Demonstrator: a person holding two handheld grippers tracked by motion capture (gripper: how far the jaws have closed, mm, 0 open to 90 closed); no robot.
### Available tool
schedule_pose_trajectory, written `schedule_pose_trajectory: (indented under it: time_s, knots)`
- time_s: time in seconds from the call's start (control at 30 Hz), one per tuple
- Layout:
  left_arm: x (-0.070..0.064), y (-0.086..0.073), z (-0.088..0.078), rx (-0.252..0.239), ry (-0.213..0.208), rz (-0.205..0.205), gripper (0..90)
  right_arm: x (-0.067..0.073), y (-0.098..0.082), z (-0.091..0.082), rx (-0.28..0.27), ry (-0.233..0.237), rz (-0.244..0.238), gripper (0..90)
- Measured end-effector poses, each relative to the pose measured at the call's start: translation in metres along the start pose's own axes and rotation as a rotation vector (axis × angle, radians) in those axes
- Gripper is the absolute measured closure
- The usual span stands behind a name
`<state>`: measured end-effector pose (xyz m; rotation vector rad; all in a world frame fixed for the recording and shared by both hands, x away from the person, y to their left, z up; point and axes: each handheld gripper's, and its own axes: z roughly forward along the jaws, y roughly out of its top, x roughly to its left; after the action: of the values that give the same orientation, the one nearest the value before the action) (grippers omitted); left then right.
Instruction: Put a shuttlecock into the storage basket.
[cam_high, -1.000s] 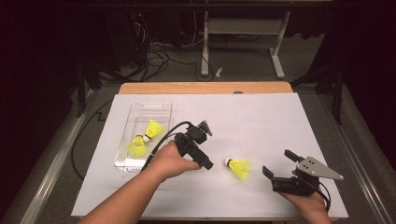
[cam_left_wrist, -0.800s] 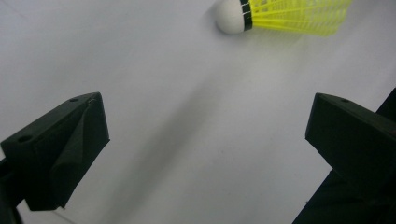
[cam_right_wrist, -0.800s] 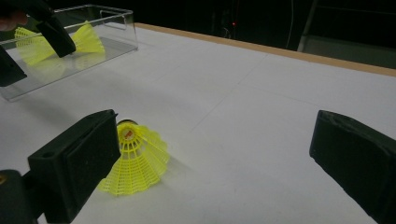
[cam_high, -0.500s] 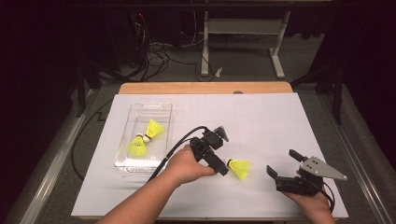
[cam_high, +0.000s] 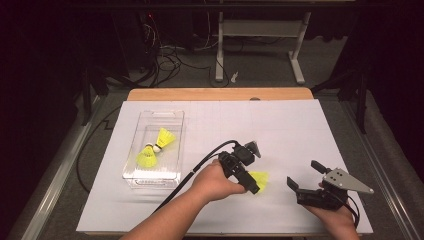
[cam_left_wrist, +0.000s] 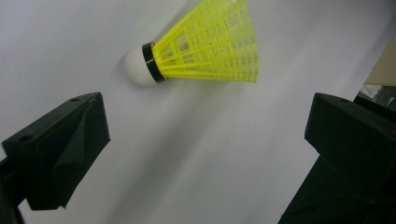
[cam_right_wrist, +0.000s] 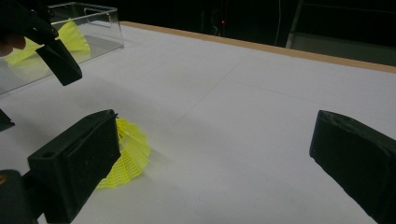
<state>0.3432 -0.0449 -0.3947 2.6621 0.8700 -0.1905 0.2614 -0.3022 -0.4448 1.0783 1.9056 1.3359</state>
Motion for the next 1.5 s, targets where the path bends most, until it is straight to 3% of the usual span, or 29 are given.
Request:
schedule_pose_trajectory:
  time_s: [0.27,0.53,0.77,1.0,1.27,1.5]
  knots:
    - [-0.006,0.012,0.01,-0.007,0.041,-0.013,2.3,-0.001,0.0,-0.001,-0.001,-0.001,0.005,2.2]
    - [-0.006,0.02,0.017,-0.033,0.05,-0.049,11.0,-0.001,-0.001,-0.001,-0.002,-0.001,0.008,2.3]
    - [-0.011,0.023,0.022,-0.03,0.066,-0.04,14.9,0.0,0.0,-0.001,-0.006,0.003,0.009,2.3]
    - [-0.012,0.023,0.023,-0.024,0.08,-0.041,25.7,0.0,0.0,-0.001,-0.008,0.007,0.009,2.4]
    - [-0.005,0.022,0.016,-0.035,0.046,-0.047,41.0,0.001,0.0,-0.001,-0.011,0.014,0.01,2.4]
    - [-0.004,0.021,0.012,-0.031,0.047,-0.044,52.4,0.002,0.001,-0.001,-0.013,0.013,0.01,2.5]
